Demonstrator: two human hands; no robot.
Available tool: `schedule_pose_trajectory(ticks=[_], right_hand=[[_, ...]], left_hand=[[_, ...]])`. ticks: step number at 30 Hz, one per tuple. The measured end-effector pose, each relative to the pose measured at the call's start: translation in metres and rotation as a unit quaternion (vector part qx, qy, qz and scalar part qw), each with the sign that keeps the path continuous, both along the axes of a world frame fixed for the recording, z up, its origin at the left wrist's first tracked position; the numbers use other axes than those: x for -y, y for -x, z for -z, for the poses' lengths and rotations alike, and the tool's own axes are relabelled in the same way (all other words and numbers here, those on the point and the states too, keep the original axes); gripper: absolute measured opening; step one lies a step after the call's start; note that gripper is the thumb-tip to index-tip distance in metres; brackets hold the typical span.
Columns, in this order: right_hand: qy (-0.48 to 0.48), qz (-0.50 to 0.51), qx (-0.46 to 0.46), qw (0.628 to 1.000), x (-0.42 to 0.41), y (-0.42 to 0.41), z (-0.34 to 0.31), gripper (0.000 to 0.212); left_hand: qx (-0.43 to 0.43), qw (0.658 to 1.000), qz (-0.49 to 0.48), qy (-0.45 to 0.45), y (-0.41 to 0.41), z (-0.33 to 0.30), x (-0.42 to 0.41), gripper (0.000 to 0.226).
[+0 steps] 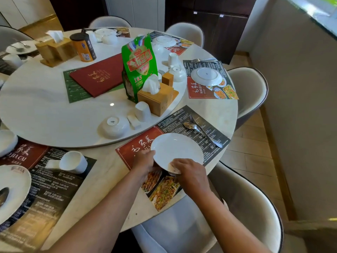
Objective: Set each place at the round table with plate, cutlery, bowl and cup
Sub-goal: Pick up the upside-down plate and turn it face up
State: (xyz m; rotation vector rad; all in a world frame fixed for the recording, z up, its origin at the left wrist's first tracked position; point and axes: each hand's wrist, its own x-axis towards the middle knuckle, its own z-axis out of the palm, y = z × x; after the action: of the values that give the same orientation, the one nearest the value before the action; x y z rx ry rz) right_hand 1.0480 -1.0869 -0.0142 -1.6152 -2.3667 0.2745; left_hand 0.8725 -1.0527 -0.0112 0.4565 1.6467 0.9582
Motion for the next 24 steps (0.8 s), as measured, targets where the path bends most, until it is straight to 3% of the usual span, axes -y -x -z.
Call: schedule_pose_trajectory(ticks=[2, 5, 7, 10, 12, 16, 19, 24], right_hand=[[0.012, 0.013, 0.004, 1.000, 0.002, -0.008, 0.003, 0.043], [0.062, 0.075, 0.012, 0.995, 0.008, -0.028, 0.007, 0.076], [0.092, 0.137, -0.030, 0.986, 0.012, -0.037, 0.007, 0.088], [0.150, 0.273, -0.181, 0.933, 0.001, -0.047, 0.003, 0.072], [0.200, 0.330, -0.234, 0.893, -0.014, -0.046, -0.002, 0.058], [0.266, 0.362, -0.229, 0.863, -0.037, -0.046, 0.003, 0.041], [0.284, 0.406, -0.257, 0.830, -0.043, -0.046, 0.008, 0.022], [0.357, 0.400, -0.225, 0.813, -0.032, -0.046, 0.006, 0.021]], left_hand=[[-0.015, 1.000, 0.012, 0.007, -0.003, 0.009, -0.002, 0.035], [-0.050, 0.998, 0.031, 0.012, -0.006, 0.017, -0.005, 0.034], [-0.064, 0.997, 0.035, 0.012, -0.005, 0.020, -0.005, 0.034], [-0.100, 0.994, 0.047, 0.018, -0.009, 0.027, -0.009, 0.031], [-0.136, 0.989, 0.060, 0.014, -0.008, 0.027, -0.012, 0.029], [-0.157, 0.984, 0.083, 0.010, -0.004, 0.025, -0.015, 0.025], [-0.175, 0.980, 0.091, 0.009, -0.002, 0.023, -0.010, 0.041], [-0.206, 0.971, 0.109, 0.051, -0.008, 0.027, 0.015, 0.041]])
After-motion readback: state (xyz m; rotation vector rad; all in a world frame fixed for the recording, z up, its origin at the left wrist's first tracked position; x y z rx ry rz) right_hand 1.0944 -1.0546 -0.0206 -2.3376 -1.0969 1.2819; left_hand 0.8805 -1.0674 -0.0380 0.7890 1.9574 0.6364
